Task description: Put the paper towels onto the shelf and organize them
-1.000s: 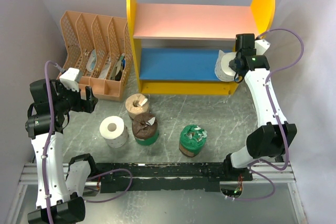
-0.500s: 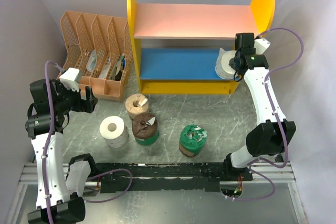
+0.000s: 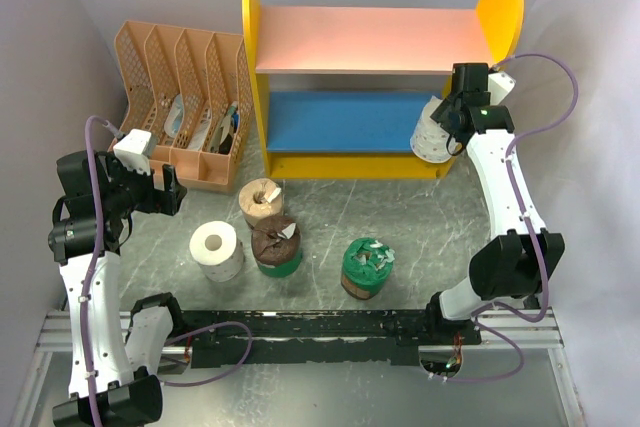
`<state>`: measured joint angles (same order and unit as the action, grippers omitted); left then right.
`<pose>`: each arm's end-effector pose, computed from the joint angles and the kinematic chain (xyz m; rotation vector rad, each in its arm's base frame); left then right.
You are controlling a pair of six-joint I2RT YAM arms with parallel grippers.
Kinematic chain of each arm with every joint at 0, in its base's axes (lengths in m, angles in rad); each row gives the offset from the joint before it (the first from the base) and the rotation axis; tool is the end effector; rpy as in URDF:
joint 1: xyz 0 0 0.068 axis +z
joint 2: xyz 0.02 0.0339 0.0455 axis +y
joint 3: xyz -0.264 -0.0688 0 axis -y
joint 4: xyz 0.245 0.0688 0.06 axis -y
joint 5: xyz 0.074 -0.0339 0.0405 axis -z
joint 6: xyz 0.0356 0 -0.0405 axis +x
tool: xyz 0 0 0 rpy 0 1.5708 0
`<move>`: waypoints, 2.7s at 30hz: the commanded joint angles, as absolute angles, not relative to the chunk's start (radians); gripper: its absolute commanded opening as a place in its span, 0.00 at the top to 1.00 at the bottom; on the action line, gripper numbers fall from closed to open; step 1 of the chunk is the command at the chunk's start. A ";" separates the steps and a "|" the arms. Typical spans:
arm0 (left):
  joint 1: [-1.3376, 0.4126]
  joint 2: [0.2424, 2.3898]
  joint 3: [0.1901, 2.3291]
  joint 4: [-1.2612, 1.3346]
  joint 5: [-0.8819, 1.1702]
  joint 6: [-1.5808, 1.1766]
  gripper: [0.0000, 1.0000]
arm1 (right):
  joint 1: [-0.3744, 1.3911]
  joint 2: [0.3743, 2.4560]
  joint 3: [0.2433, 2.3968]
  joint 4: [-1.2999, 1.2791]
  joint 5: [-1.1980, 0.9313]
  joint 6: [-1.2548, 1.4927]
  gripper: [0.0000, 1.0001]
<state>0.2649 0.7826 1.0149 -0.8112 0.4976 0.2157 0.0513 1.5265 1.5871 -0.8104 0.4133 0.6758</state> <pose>0.1449 0.0217 0.3568 0.2326 2.0683 -0.2433 0.3275 0.0025 0.3793 0.8815 2.0662 -0.0921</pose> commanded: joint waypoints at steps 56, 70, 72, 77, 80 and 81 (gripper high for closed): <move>0.277 0.766 1.006 -0.781 0.486 0.206 0.01 | 0.051 1.119 0.882 -0.294 -0.100 -0.406 0.00; 0.277 0.767 1.003 -0.775 0.482 0.207 0.01 | 0.051 1.238 0.920 -0.133 -0.120 -0.353 0.00; 0.277 0.765 1.003 -0.775 0.481 0.207 0.01 | 0.051 1.250 0.923 -0.115 -0.126 -0.343 0.00; 0.277 0.767 1.003 -0.775 0.483 0.207 0.01 | 0.050 1.278 0.944 -0.095 -0.130 -0.331 0.00; 0.276 0.767 1.003 -0.775 0.481 0.207 0.01 | 0.051 1.271 0.970 -0.139 -0.147 -0.318 0.00; 0.276 0.766 1.003 -0.776 0.480 0.206 0.01 | 0.051 1.258 0.972 -0.152 -0.151 -0.318 0.00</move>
